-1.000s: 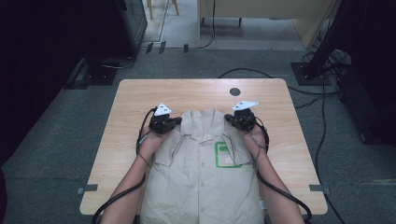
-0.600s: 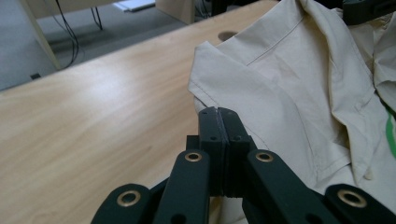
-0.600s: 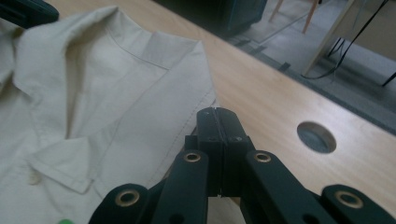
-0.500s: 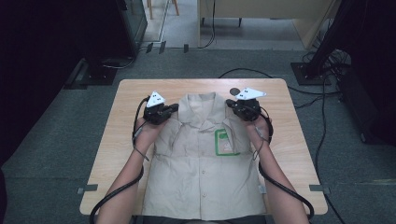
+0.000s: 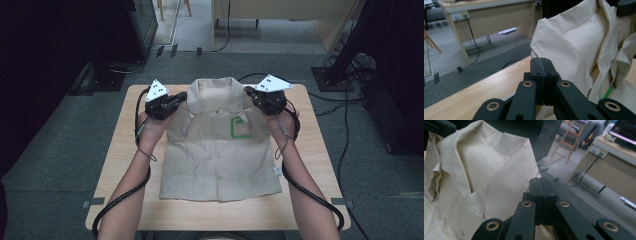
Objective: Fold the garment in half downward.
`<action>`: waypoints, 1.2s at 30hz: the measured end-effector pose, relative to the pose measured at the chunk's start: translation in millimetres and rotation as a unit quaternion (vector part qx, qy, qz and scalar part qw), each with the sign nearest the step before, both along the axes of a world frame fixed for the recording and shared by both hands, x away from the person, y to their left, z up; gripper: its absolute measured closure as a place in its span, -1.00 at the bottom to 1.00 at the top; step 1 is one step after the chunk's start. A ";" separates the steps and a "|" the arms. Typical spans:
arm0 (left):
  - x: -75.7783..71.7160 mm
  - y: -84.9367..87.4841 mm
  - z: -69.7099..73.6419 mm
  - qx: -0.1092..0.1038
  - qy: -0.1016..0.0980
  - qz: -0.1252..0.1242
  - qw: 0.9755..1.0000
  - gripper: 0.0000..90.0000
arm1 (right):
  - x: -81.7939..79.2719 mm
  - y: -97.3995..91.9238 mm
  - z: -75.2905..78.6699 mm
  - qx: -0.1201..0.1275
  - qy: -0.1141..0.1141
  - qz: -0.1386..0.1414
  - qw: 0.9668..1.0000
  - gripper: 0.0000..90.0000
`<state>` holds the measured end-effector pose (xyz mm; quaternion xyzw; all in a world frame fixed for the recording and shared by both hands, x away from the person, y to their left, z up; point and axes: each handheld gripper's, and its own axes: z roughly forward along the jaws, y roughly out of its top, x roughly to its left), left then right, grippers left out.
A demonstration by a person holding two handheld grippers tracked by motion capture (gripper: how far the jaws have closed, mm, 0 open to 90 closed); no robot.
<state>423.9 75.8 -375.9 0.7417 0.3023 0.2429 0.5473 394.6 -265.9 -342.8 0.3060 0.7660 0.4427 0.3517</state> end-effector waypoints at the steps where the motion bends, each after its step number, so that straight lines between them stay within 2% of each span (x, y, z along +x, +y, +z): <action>1: -0.5 -0.5 -0.2 0.002 -0.002 0.000 1.000 0.99 | -0.4 0.5 1.1 0.000 -0.001 0.000 1.000 0.99; 3: -1.3 -1.6 -4.8 0.010 -0.002 -0.001 1.000 0.99 | -0.5 0.6 -0.7 -0.004 0.000 -0.002 1.000 0.99; 11: -2.4 -1.8 -25.5 0.005 0.013 -0.001 1.000 0.99 | -1.1 -0.3 -22.4 -0.008 0.013 -0.003 1.000 0.99; 16: -9.7 -2.2 -29.9 0.005 0.007 -0.006 1.000 0.99 | -4.9 -3.7 -28.6 0.000 0.016 -0.002 1.000 0.99; 29: -32.1 3.9 -37.9 -0.003 -0.001 -0.007 1.000 0.99 | -31.8 -3.2 -34.9 -0.015 0.007 0.005 1.000 0.99; 32: -37.5 6.6 -40.8 -0.011 -0.002 -0.007 1.000 0.99 | -38.3 -2.9 -37.3 -0.019 0.004 0.006 1.000 0.99; 36: -48.0 8.0 -43.4 -0.016 -0.011 -0.006 1.000 0.99 | -49.5 -2.5 -40.1 -0.024 -0.005 0.010 1.000 0.99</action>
